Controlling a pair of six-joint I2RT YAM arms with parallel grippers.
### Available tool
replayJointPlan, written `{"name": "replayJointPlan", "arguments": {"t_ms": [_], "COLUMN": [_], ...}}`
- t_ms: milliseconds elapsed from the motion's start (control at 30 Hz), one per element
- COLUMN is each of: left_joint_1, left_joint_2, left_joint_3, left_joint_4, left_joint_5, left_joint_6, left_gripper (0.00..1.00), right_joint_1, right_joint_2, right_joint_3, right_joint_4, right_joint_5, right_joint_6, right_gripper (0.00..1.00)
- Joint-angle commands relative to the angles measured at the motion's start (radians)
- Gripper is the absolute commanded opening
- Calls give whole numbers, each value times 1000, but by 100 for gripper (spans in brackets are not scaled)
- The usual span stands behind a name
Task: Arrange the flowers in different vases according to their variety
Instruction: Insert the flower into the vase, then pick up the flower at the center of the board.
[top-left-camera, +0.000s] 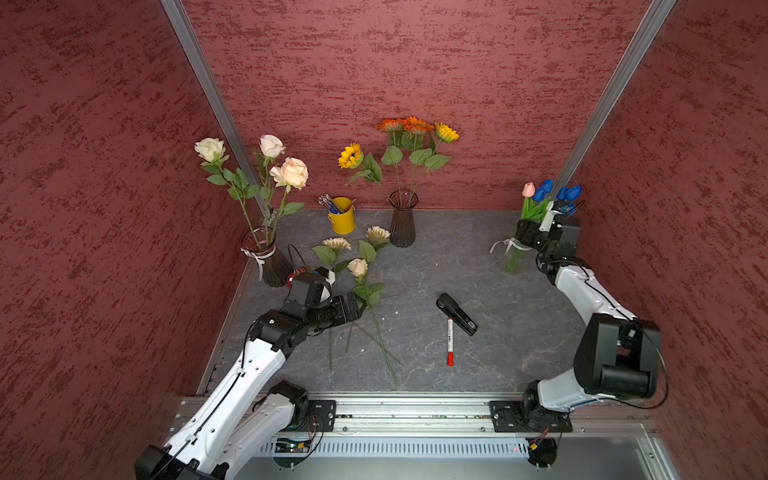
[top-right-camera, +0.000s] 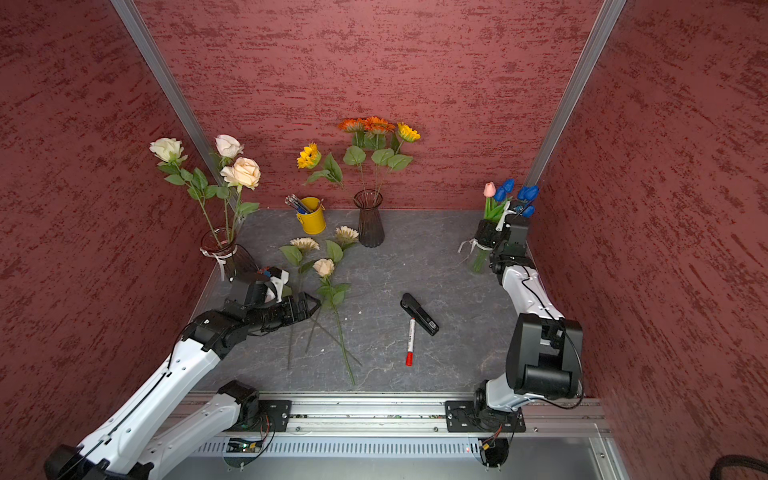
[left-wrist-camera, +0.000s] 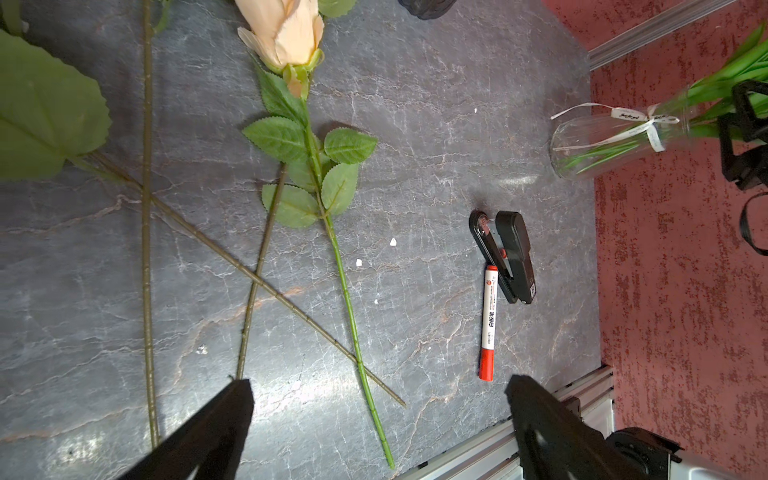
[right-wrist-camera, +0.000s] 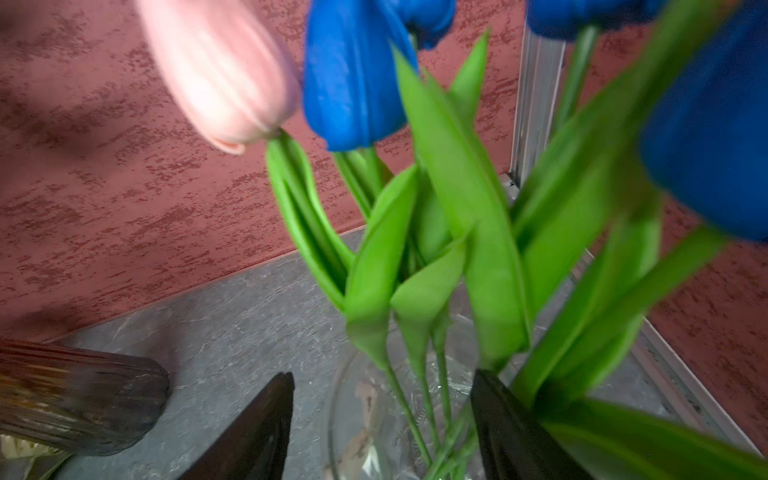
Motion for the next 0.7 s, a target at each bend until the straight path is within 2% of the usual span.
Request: {"name": "replayJointPlan", "arguments": {"t_ms": [0, 267, 400, 533, 667], "left_joint_1": [26, 132, 159, 165, 176], "left_joint_2": [4, 78, 155, 239, 338], "left_joint_3": [-11, 15, 52, 75, 71], "left_joint_4": [9, -69, -159, -215, -197], "left_joint_5": [15, 47, 1, -79, -85], "left_joint_6": [-38, -66, -29, -12, -1], "left_gripper": [100, 99, 93, 87, 79], "right_joint_1": [34, 169, 255, 349, 366], "right_joint_2": [-86, -256, -277, -297, -314], "right_joint_3": [48, -7, 18, -10, -37], "right_joint_4": [-130, -252, -345, -358, -351], "right_joint_5": [4, 53, 43, 44, 34], "right_joint_6": [5, -6, -4, 11, 33], "right_gripper": [75, 77, 77, 77, 77]}}
